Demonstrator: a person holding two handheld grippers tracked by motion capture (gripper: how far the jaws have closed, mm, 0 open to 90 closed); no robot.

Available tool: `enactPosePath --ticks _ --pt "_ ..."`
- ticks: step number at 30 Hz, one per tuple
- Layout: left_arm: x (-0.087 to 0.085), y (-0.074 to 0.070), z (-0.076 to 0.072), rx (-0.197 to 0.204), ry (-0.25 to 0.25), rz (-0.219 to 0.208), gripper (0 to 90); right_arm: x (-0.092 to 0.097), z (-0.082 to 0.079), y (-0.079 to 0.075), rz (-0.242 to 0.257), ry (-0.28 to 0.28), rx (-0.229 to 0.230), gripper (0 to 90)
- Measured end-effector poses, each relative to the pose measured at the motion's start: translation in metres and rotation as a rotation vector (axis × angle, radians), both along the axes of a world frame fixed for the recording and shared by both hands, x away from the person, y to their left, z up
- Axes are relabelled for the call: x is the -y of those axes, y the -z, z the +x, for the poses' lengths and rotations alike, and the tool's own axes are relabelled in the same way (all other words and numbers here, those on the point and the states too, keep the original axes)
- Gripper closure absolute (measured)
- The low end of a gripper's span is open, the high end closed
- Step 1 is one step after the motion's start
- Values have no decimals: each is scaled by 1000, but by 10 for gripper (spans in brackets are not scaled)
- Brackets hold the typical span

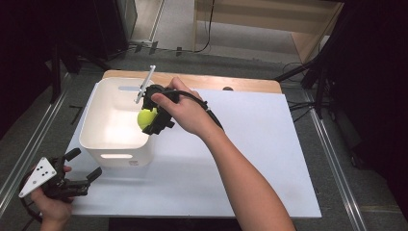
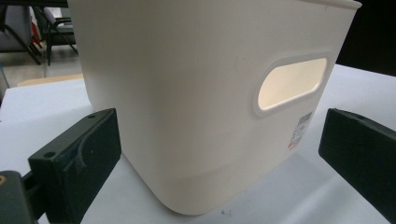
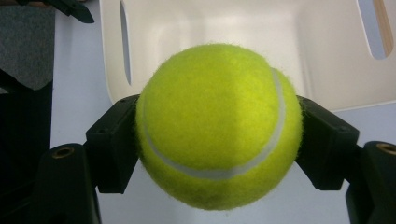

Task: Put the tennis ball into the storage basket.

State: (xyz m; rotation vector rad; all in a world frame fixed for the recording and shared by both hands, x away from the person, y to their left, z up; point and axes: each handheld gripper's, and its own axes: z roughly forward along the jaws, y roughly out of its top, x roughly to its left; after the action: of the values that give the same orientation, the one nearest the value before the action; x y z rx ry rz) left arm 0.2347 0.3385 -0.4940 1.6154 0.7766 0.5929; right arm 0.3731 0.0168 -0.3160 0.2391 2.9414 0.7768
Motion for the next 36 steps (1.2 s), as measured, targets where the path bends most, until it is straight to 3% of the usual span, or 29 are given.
enactPosePath --ticks 22,36 --pt "-1 0 0 3 3 -9 0 -29 3 3 -19 -18 -16 233" --pt "-1 0 0 3 6 -11 0 -41 6 17 -40 -19 -25 233"
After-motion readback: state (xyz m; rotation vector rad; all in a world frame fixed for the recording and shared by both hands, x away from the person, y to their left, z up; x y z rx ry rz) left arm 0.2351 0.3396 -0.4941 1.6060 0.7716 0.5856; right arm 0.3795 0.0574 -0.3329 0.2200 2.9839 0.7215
